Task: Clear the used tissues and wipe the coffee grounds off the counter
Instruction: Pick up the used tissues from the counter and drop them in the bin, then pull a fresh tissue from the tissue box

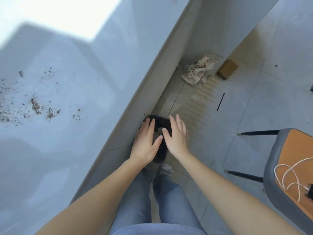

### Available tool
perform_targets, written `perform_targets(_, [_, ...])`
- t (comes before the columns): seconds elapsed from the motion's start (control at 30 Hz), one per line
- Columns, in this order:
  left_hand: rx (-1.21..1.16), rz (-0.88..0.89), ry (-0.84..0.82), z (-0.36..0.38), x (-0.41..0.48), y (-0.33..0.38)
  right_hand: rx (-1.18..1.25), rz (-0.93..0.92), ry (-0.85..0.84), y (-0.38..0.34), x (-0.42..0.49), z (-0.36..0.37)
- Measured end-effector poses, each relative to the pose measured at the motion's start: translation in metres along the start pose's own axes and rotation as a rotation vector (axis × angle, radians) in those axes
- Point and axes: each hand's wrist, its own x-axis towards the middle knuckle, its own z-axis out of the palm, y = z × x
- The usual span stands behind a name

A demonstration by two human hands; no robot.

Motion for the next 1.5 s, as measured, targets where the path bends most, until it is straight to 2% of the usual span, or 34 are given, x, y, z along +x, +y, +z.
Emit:
perform_targets(0.1, [0.102,0.133,0.060,-0.022,-0.007,0.030,-0.087,-0.122,0.052,-0.020,-0.003,-0.028])
perform_targets(0.23, [0.247,0.230,0.235,-0.061,-0.014,0.066,-0.140,-0.275,0.142,-0.051,-0.007,-0.072])
perform_targets(0.4, [0.335,0.226,0.436,-0.121,-0.048,0.087,-0.189,-0.480,0.169,-0.089,-0.026,-0.105])
perform_targets(0.57, [0.364,0.159,0.597,-0.177,-0.106,0.078,-0.321,-0.704,0.186,-0.151,-0.046,-0.106])
perform_targets(0.7, [0.447,0.094,0.757,-0.220,-0.162,0.057,-0.352,-0.931,0.168,-0.226,-0.078,-0.090])
perform_targets(0.8, [0.549,0.039,0.857,-0.246,-0.208,0.035,-0.289,-1.089,0.131,-0.276,-0.115,-0.072])
perform_targets(0.97, [0.581,-0.087,0.968,-0.288,-0.288,-0.002,-0.196,-1.291,0.069,-0.351,-0.177,-0.037])
perform_targets(1.23, [0.581,-0.244,1.107,-0.365,-0.406,-0.079,-0.087,-1.513,0.052,-0.474,-0.279,0.039])
perform_targets(1.5, [0.550,-0.358,1.171,-0.413,-0.491,-0.167,0.015,-1.651,-0.065,-0.540,-0.351,0.116])
